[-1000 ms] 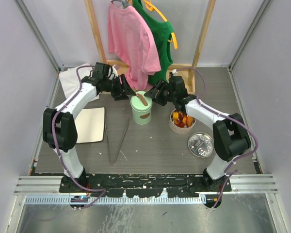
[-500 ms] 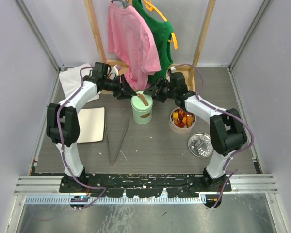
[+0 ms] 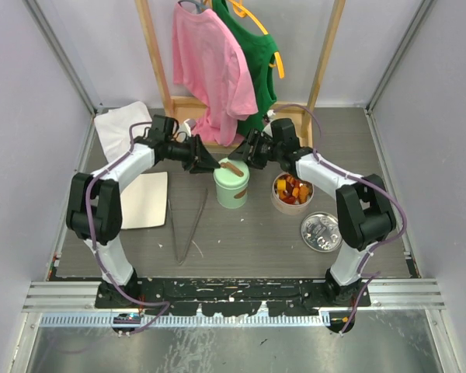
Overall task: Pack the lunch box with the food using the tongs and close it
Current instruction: Screw the box lid onto the packing box.
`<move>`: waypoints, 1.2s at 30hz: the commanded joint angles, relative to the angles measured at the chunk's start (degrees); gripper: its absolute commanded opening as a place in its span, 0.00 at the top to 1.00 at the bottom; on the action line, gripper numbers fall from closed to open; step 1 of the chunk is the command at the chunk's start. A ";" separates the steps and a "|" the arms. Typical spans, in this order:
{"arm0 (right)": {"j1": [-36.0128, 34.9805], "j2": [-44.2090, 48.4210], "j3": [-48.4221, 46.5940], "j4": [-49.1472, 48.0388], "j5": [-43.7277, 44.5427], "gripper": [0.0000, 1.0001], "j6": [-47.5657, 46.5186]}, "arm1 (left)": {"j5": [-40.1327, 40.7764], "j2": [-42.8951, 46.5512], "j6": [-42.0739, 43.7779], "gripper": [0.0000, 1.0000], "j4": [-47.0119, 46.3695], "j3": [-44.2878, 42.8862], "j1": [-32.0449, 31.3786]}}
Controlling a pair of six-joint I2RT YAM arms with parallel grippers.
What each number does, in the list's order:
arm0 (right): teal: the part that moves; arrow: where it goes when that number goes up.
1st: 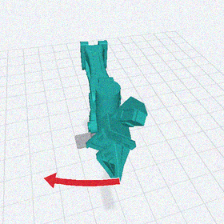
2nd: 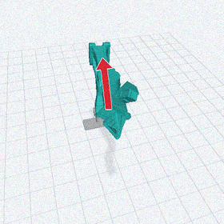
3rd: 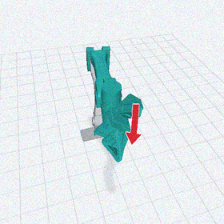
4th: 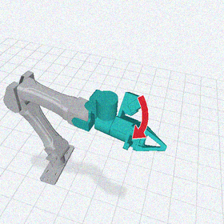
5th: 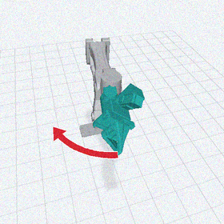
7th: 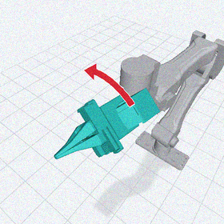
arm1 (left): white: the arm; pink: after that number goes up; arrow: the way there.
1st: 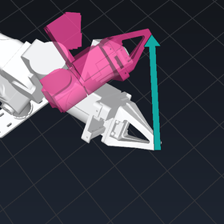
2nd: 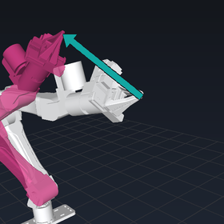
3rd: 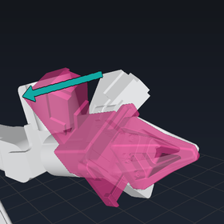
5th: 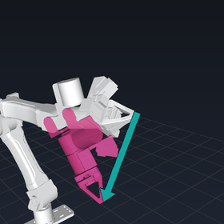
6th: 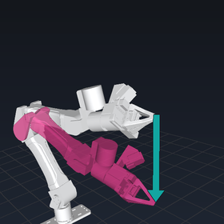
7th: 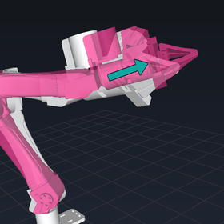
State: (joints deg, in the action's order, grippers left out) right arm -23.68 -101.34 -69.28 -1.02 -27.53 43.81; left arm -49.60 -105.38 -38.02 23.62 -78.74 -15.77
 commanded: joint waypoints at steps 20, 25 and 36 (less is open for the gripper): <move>1.29 19.41 12.56 7.97 1.55 0.27 -6.42 | 10.32 19.57 -6.17 0.26 -0.02 13.98 -5.92; 1.29 18.99 15.09 8.75 -0.61 0.38 -6.28 | 13.68 19.24 -7.20 0.28 -1.03 15.86 -9.70; 1.17 22.40 26.47 4.45 -1.73 0.56 -2.50 | 26.65 19.25 -12.61 0.59 -2.49 23.94 -11.14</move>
State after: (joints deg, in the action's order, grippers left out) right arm -22.00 -79.33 -47.70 0.03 -28.23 41.17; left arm -32.67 -84.27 -51.11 19.07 -58.24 -27.38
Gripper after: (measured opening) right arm 0.479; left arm 0.465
